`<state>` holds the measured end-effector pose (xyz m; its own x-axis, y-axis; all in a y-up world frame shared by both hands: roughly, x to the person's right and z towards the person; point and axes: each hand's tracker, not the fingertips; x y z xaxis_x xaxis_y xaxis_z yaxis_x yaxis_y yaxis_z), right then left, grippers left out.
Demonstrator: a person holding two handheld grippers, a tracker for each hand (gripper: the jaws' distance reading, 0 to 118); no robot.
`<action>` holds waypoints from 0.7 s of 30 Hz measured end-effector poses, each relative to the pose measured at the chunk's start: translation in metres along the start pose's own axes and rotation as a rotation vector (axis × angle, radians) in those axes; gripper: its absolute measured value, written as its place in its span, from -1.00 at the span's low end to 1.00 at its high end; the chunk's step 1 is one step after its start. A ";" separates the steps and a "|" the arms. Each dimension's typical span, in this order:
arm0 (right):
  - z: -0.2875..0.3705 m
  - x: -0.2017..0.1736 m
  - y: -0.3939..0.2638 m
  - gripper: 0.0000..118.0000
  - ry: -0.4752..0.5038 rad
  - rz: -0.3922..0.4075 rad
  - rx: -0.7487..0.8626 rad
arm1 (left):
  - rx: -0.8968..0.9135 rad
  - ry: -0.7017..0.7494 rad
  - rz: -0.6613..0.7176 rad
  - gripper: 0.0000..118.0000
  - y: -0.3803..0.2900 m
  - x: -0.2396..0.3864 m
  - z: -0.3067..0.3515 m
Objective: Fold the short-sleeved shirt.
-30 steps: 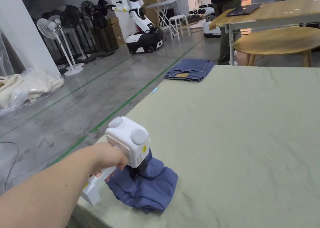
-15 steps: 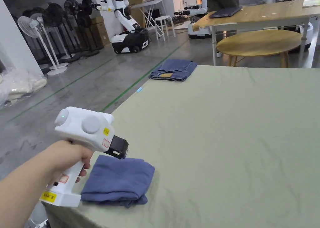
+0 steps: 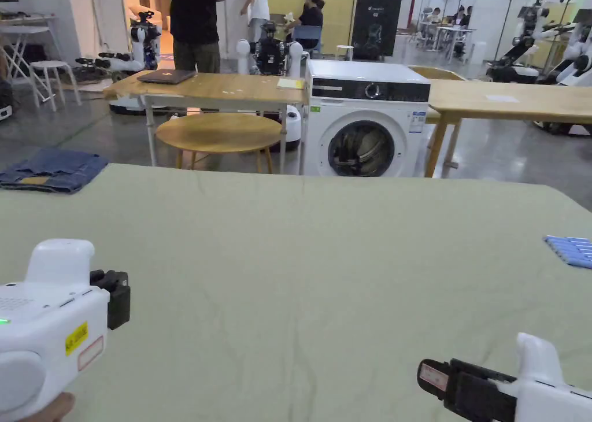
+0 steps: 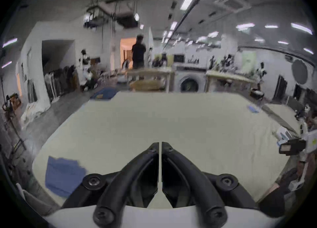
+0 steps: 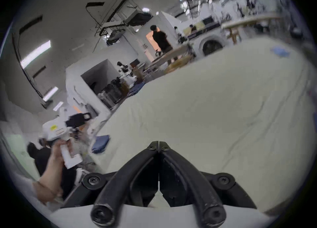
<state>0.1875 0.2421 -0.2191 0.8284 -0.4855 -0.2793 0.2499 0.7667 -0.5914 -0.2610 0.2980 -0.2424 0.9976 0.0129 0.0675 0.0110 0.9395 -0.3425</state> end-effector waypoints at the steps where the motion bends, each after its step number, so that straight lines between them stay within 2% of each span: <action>1: 0.003 -0.005 0.006 -1.00 -0.040 0.046 0.035 | 0.051 -0.009 -0.006 -1.00 0.004 0.018 0.003; 5: 0.009 -0.045 0.034 -1.00 -0.166 0.186 0.199 | 0.177 -0.032 -0.058 -1.00 0.025 0.078 -0.003; 7: 0.013 -0.067 0.047 -1.00 -0.221 0.251 0.266 | 0.238 0.003 -0.078 -1.00 0.035 0.103 -0.006; 12: 0.019 -0.110 0.066 -1.00 -0.413 0.460 0.408 | 0.351 0.050 -0.078 -1.00 0.054 0.138 0.012; 15: 0.019 -0.120 0.066 -1.00 -0.507 0.497 0.516 | 0.400 0.063 -0.017 -1.00 0.058 0.151 0.024; 21: 0.003 -0.119 0.062 -1.00 -0.546 0.462 0.559 | 0.383 0.057 -0.002 -1.00 0.046 0.169 0.027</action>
<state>0.1062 0.3490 -0.2204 0.9933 0.0782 0.0847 -0.0771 0.9969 -0.0161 -0.0942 0.3529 -0.2213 0.9999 0.0023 0.0114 -0.0027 0.9994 0.0332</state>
